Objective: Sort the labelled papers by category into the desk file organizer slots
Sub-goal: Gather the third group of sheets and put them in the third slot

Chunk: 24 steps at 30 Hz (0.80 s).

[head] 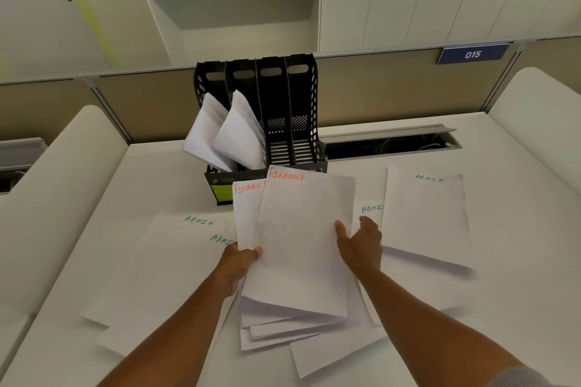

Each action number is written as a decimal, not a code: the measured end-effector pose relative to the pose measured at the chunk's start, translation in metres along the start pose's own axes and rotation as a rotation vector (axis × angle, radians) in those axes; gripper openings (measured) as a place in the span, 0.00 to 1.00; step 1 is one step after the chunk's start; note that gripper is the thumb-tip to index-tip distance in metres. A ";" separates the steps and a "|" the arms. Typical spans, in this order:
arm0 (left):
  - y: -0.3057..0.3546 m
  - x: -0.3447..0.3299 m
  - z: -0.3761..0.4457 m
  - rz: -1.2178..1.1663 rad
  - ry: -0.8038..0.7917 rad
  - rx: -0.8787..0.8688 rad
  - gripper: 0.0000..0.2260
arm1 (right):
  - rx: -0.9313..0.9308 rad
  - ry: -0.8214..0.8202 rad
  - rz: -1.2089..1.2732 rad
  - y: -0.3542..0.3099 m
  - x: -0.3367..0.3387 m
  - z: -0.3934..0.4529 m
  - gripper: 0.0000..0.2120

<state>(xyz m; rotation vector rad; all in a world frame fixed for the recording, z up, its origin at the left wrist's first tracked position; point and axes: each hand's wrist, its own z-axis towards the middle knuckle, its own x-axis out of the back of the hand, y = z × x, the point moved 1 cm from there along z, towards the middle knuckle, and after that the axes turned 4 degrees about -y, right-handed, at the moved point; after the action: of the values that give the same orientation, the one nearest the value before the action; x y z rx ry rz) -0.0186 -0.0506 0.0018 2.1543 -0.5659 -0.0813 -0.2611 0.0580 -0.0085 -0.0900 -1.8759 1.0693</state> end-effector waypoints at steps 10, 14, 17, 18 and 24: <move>0.011 0.009 -0.002 -0.124 -0.090 -0.039 0.12 | 0.120 -0.256 0.211 -0.029 -0.009 0.000 0.14; 0.017 0.010 -0.007 -0.123 -0.074 -0.079 0.08 | 0.144 -0.307 0.285 -0.038 -0.010 -0.005 0.13; 0.020 0.010 -0.008 -0.079 -0.081 -0.116 0.14 | 0.104 -0.375 0.406 -0.046 -0.010 -0.007 0.16; 0.022 0.011 -0.009 -0.074 -0.072 -0.126 0.16 | 0.095 -0.401 0.458 -0.049 -0.009 -0.007 0.17; 0.043 0.020 -0.014 -0.100 -0.059 -0.214 0.16 | -0.026 -0.524 0.832 -0.061 0.004 0.006 0.24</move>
<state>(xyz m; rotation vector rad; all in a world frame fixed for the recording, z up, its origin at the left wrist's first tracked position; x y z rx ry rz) -0.0132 -0.0702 0.0468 1.9761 -0.4606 -0.2500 -0.2461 0.0187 0.0367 -0.7151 -2.3916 1.7465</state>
